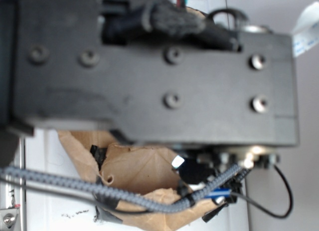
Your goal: Grab the green animal.
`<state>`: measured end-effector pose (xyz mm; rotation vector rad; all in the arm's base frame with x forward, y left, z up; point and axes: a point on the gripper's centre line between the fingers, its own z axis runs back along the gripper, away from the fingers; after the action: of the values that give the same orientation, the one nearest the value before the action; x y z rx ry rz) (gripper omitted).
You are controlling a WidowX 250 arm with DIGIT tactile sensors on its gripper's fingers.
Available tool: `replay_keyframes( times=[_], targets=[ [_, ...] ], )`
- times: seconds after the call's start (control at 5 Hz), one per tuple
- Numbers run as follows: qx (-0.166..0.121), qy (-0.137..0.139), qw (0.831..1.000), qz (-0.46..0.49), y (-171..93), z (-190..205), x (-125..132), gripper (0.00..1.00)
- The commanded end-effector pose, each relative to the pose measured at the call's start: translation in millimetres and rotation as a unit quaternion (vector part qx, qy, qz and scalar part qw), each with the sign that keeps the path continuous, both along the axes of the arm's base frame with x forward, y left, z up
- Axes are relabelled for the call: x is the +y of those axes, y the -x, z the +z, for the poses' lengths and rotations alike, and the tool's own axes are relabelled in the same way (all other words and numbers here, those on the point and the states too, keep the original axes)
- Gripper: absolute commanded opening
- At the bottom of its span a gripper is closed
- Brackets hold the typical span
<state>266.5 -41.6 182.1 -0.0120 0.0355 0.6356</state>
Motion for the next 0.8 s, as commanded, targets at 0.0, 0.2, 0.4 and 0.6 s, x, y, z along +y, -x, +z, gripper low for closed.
replay_keyframes(
  times=[0.0, 0.2, 0.4, 0.6],
  targets=[
    [-0.014, -0.03, 0.999, -0.013, 12, -62, 44, 1.0],
    [-0.027, -0.043, 0.999, 0.012, 22, -98, 52, 1.0],
    [0.0, -0.04, 0.999, -0.009, 8, -119, 58, 1.0],
    [0.006, -0.038, 0.999, 0.004, -7, -133, 65, 1.0]
  ],
)
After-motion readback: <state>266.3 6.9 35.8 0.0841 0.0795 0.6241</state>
